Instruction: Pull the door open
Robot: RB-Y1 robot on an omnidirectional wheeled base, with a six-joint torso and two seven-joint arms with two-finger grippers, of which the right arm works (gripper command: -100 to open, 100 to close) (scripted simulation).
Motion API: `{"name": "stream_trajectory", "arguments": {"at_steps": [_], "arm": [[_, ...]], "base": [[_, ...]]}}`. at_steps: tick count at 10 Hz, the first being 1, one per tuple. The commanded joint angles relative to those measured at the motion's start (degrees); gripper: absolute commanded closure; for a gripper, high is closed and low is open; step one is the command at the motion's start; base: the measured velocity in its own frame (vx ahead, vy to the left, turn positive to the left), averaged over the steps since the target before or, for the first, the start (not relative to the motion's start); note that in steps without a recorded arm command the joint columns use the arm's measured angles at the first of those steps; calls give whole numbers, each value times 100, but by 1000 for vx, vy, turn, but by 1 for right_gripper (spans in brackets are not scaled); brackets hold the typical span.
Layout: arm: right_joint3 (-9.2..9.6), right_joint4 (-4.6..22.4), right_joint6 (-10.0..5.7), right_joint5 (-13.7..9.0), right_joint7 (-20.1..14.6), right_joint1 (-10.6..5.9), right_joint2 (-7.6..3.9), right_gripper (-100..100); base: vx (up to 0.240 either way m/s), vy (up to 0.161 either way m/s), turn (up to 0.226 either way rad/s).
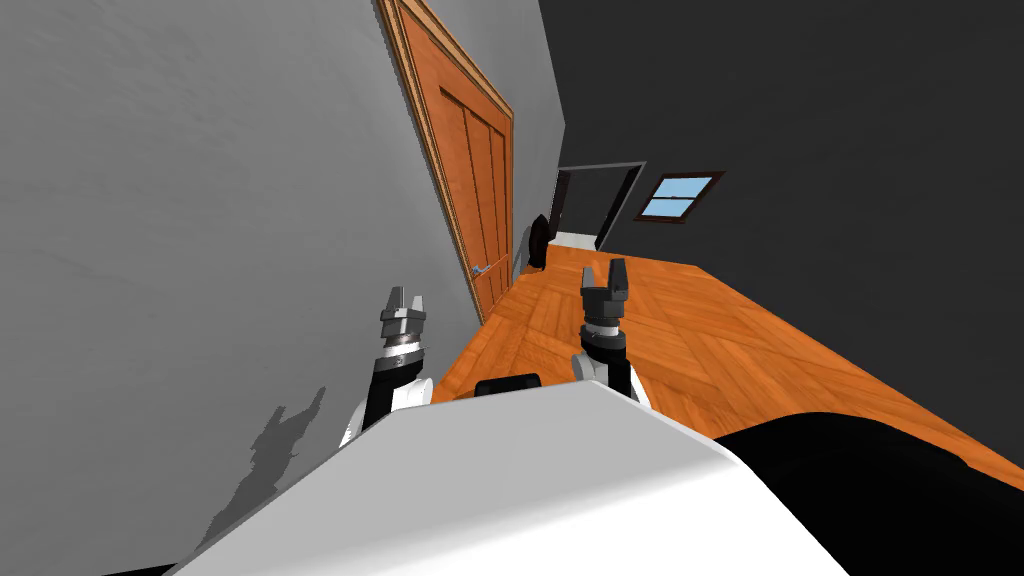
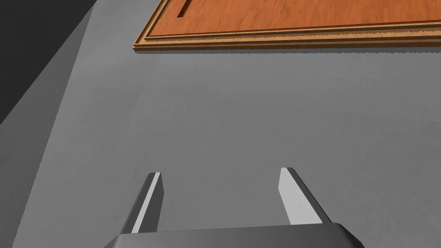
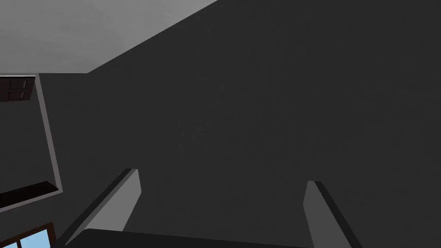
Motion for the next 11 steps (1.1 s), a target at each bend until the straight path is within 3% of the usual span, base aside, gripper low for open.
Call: {"name": "stream_trajectory", "arguments": {"at_steps": [1,11], "arm": [[52,180,-27,-25,-20,-81,-34,-100],[454,1550,-236,-220,-172,-701,-222,-100]], "base": [[52,-12,57],[92,-27,62]]}}
